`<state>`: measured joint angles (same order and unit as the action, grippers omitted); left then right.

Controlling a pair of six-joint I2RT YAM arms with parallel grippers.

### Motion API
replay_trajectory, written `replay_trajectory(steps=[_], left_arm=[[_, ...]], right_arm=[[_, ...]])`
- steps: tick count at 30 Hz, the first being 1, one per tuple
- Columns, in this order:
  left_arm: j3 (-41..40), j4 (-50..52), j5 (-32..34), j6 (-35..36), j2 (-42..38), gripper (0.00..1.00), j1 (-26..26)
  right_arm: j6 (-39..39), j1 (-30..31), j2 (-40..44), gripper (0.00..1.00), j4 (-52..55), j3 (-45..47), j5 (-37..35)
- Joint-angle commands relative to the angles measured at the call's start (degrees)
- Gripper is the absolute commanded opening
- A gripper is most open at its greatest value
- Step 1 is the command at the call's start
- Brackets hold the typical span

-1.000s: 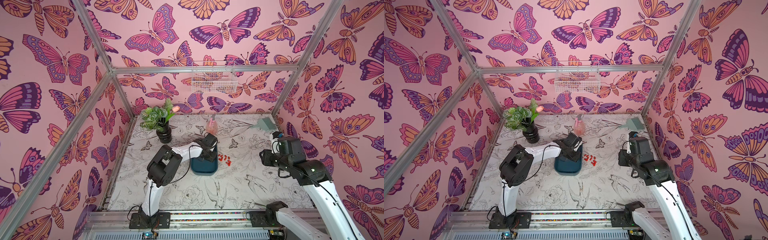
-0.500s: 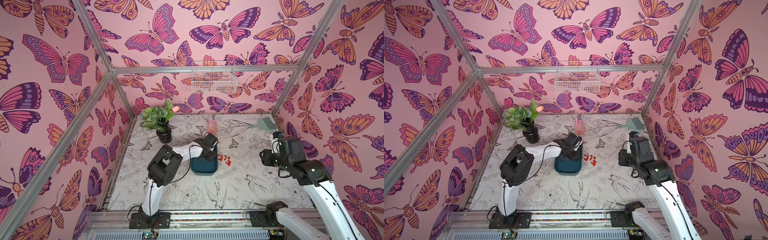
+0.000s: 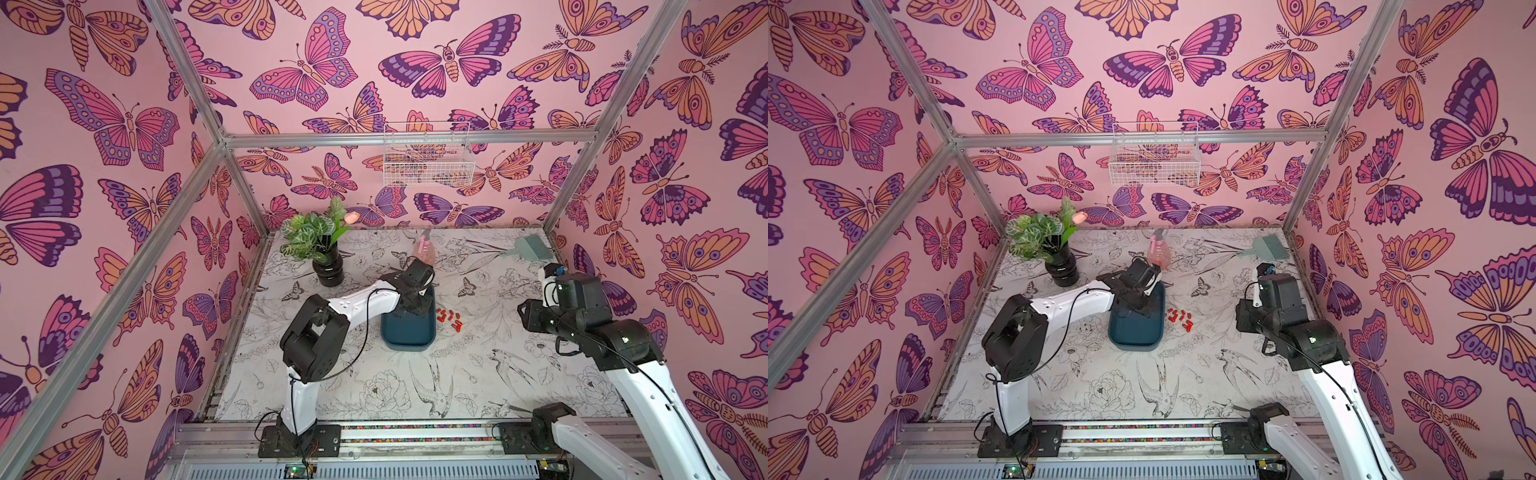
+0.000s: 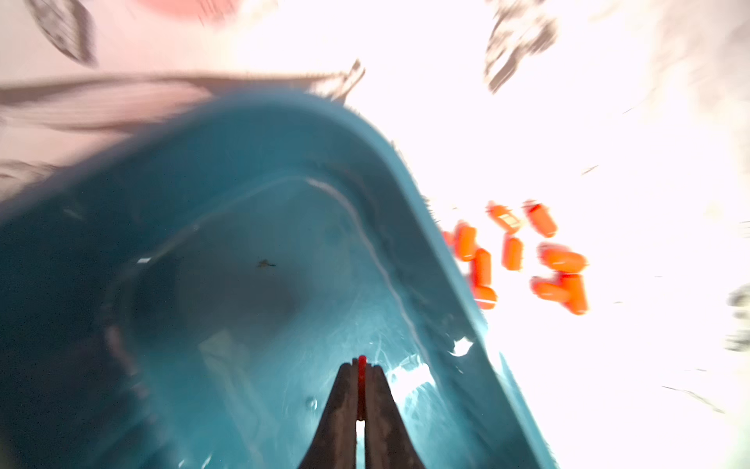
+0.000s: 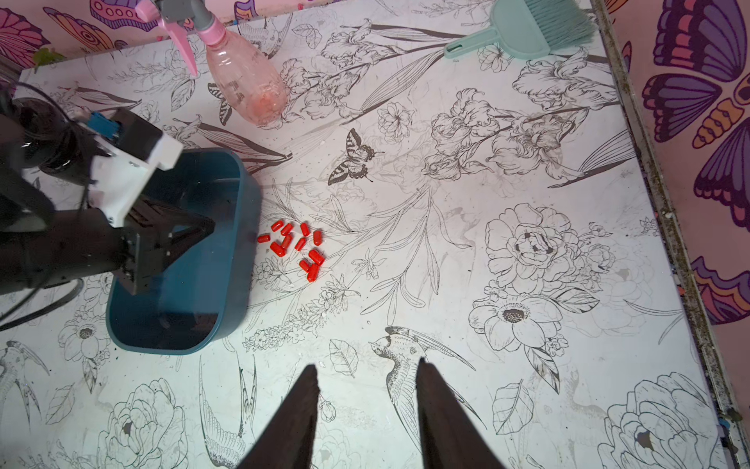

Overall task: Take the screw protection sleeves out of the storage box
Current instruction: Pick up the screw protection sleeve from the storage box, then move the storage box to the center of the board.

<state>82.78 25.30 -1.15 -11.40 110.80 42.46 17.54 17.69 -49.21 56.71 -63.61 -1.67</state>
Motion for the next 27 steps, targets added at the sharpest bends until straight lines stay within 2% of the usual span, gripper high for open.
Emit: replay_trajectory(steps=[1, 8, 12, 22, 27], left_arm=[[-0.3, 1.3, -0.3, -0.7, -3.7, 0.09, 0.1], [-0.6, 1.5, -3.1, -3.7, -8.9, 0.1, 0.2], [0.7, 1.3, -5.0, -4.9, -9.3, 0.1, 1.0], [8.5, 1.3, -5.3, -5.8, -1.8, 0.11, 7.0], [9.7, 1.3, -5.3, -6.0, 1.5, 0.11, 7.5]], right_arm=[[0.6, -0.5, 0.1, 0.44, -0.9, 1.9, 1.8], [2.3, -0.5, 1.5, 0.44, -2.8, 5.8, 4.0], [2.1, -0.5, 1.6, 0.44, -3.2, 6.7, 4.9], [1.6, -0.5, 1.2, 0.45, -4.5, 7.9, 5.7], [1.5, -0.5, 2.2, 0.46, -5.1, 8.4, 5.7]])
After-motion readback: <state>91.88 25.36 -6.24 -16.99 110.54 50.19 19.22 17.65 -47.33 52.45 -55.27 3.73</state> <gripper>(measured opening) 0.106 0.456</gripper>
